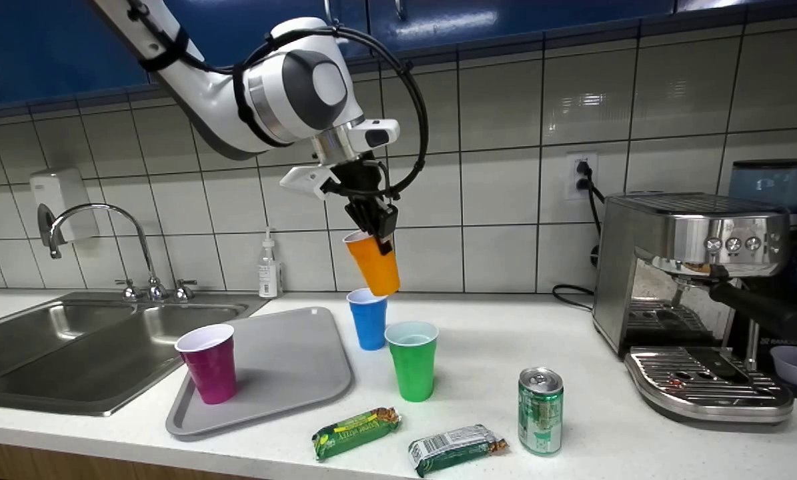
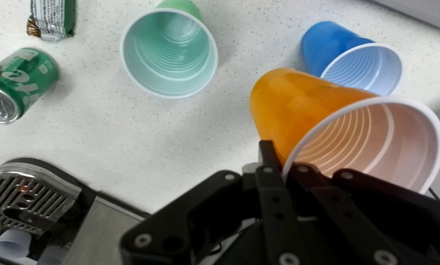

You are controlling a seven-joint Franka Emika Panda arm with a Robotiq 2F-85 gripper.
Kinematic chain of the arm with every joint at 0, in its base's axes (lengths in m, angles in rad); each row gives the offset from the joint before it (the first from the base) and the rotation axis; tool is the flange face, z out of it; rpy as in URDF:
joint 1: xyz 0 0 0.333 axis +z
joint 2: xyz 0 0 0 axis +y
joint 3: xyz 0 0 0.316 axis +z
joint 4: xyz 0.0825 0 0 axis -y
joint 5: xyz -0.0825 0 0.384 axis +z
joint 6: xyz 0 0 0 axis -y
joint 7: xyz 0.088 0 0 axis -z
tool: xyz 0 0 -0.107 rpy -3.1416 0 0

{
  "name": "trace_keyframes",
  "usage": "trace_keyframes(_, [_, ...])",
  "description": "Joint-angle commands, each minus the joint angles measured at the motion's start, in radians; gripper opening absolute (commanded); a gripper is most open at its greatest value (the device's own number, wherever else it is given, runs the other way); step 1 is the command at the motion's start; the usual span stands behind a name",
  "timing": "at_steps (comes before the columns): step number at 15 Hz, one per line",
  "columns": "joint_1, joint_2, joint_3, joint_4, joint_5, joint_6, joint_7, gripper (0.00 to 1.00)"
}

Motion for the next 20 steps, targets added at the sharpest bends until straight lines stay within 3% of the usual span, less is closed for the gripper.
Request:
trace_keyframes(1, [-0.023, -0.014, -0.005, 0.005, -0.013, -0.026, -0.009, 0.01])
trace_keyframes(9, [-0.046, 0.027, -0.029, 0.043, -0.008, -0.034, -0.004, 0.01])
trace_keyframes(20, [-0.046, 0.167, -0.087, 0.179, 0.024, -0.042, -0.014, 0.01])
